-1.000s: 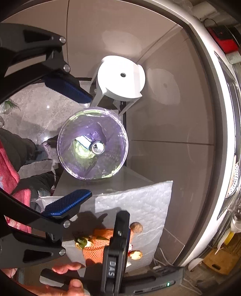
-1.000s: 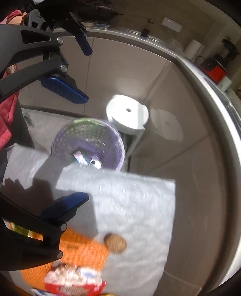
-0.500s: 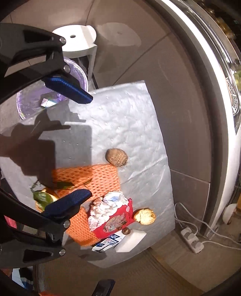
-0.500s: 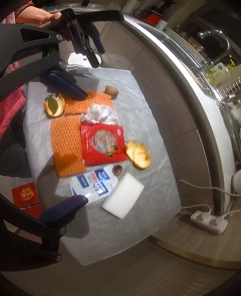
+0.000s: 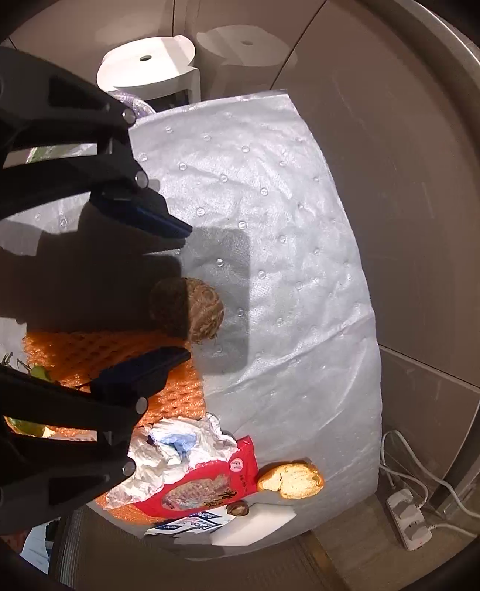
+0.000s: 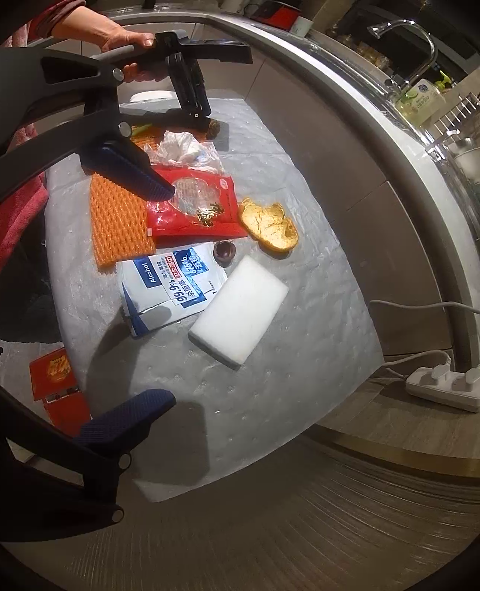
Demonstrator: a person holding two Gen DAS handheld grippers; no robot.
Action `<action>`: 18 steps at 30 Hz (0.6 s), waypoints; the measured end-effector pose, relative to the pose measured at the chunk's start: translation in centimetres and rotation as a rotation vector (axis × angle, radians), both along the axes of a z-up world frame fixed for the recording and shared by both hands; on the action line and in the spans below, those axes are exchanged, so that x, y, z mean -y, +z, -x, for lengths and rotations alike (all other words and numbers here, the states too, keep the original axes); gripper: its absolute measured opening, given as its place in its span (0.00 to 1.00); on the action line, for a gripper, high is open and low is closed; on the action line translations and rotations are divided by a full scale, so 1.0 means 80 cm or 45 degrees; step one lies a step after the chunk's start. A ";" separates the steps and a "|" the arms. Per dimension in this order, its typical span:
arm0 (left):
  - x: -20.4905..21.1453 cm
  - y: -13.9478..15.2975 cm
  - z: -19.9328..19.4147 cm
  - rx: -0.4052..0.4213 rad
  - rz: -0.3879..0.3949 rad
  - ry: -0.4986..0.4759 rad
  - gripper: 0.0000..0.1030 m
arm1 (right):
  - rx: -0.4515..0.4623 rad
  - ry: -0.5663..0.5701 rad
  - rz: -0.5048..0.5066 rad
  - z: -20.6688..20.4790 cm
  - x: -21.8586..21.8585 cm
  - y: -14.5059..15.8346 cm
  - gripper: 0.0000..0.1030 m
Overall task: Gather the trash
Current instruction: 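Return the left tool to the table and grasp the brown taro, then lift the taro with the left tool while the right tool grasps the white sponge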
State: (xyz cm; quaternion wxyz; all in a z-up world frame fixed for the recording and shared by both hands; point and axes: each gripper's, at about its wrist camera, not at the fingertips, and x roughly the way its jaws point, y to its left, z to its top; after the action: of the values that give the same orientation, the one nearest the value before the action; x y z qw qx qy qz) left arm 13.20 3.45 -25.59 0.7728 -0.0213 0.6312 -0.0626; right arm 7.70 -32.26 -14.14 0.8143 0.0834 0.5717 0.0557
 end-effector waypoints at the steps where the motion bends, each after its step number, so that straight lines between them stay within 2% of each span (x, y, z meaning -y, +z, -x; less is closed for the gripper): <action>1: 0.000 -0.003 -0.001 -0.009 0.005 -0.001 0.57 | -0.003 0.004 0.000 -0.003 0.000 -0.002 0.98; 5: 0.004 -0.008 -0.002 -0.016 0.017 -0.001 0.55 | -0.009 0.027 -0.001 -0.014 -0.001 -0.008 0.98; 8: 0.004 -0.009 0.001 -0.030 0.073 -0.007 0.38 | -0.001 0.061 0.019 -0.022 -0.005 -0.011 0.98; 9: 0.006 -0.008 0.002 -0.028 0.071 -0.004 0.37 | 0.002 0.075 0.029 -0.025 -0.006 -0.013 0.98; 13: 0.018 -0.009 0.001 -0.012 0.039 -0.023 0.35 | 0.005 0.167 0.070 -0.042 -0.011 -0.023 0.98; 18: 0.016 0.002 -0.001 -0.002 0.052 0.004 0.34 | 0.011 0.382 0.185 -0.066 -0.021 -0.041 0.98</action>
State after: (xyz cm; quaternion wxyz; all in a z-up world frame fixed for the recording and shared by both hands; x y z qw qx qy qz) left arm 13.28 2.17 -25.47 0.7719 -0.0380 0.6303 -0.0742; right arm 13.01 -30.60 -17.45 0.8032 -0.0622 0.5767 0.1353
